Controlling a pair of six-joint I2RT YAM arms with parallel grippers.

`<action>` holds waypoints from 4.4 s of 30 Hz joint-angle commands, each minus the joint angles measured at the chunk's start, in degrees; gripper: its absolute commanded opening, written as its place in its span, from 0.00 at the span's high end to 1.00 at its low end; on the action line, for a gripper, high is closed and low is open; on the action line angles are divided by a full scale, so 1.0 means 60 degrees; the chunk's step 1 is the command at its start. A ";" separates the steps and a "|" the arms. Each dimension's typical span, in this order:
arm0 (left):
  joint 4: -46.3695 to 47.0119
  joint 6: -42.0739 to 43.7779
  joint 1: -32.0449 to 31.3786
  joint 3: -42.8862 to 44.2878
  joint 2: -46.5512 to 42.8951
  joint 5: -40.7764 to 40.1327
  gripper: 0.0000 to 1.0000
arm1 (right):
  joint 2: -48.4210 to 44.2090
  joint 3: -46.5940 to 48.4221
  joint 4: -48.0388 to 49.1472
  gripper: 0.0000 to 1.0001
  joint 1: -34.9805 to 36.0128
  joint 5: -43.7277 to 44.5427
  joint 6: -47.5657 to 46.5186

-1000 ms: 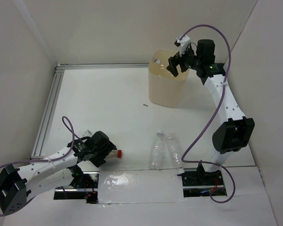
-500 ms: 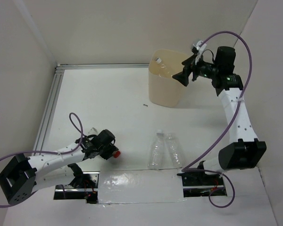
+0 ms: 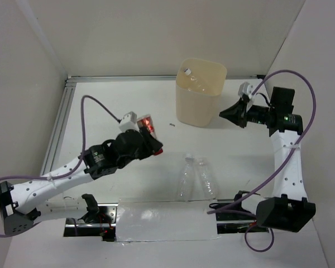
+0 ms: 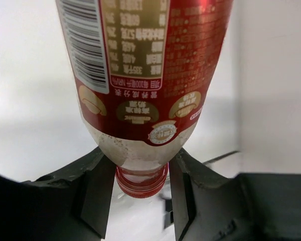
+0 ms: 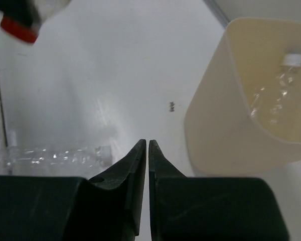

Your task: Put the plastic bottles in the bin

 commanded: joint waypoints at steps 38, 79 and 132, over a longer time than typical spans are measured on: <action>0.4837 0.6914 0.2631 1.0721 0.8362 0.2757 0.00 | -0.0835 -0.3709 -0.0894 0.01 0.2578 0.5628 0.0552; 0.3869 0.5173 -0.2219 -0.1784 0.1602 -0.0613 0.00 | 0.5274 -0.2125 -0.2608 0.21 0.6947 1.0231 0.4700; 0.4441 0.5803 -0.3157 0.0091 0.4827 -0.0687 0.00 | 0.1526 0.3367 0.7882 0.93 0.3841 0.6287 0.6765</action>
